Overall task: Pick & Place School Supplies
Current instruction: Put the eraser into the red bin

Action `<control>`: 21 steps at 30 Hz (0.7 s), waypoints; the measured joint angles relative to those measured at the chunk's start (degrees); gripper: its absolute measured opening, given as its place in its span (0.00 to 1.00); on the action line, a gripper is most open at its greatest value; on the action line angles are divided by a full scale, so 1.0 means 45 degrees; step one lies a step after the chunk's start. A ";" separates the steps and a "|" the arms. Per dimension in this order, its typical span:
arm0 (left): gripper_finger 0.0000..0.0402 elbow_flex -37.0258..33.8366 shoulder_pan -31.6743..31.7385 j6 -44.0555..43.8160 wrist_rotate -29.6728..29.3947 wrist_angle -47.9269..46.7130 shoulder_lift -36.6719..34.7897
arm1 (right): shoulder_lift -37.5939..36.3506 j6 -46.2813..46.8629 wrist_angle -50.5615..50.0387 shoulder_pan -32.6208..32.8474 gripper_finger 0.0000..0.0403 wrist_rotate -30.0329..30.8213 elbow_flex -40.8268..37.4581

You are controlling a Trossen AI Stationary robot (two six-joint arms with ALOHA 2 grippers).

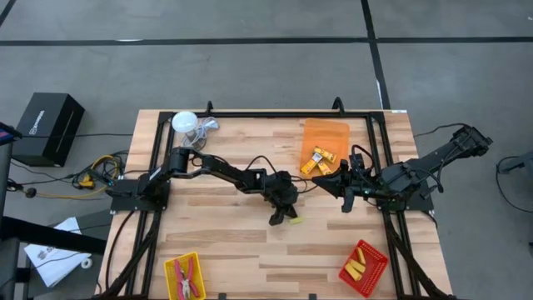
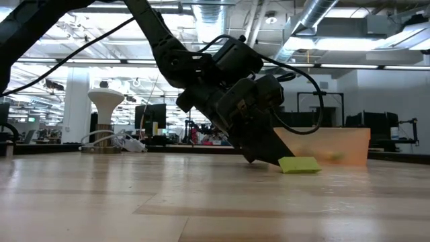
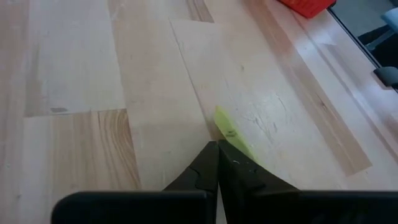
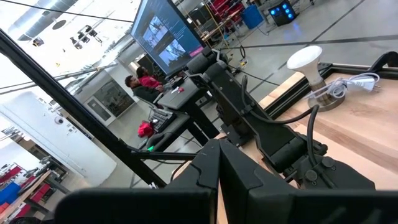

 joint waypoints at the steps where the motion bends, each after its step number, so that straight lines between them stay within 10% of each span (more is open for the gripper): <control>1: 0.00 0.0000 -0.0005 -0.0001 0.0003 0.0000 0.0000 | -0.0002 0.0000 0.0000 0.0000 0.00 0.0000 0.0000; 21: 0.00 0.0000 -0.0019 -0.0316 0.0121 0.0097 0.0000 | 0.0000 -0.0005 -0.0005 -0.0010 0.00 0.0002 0.0000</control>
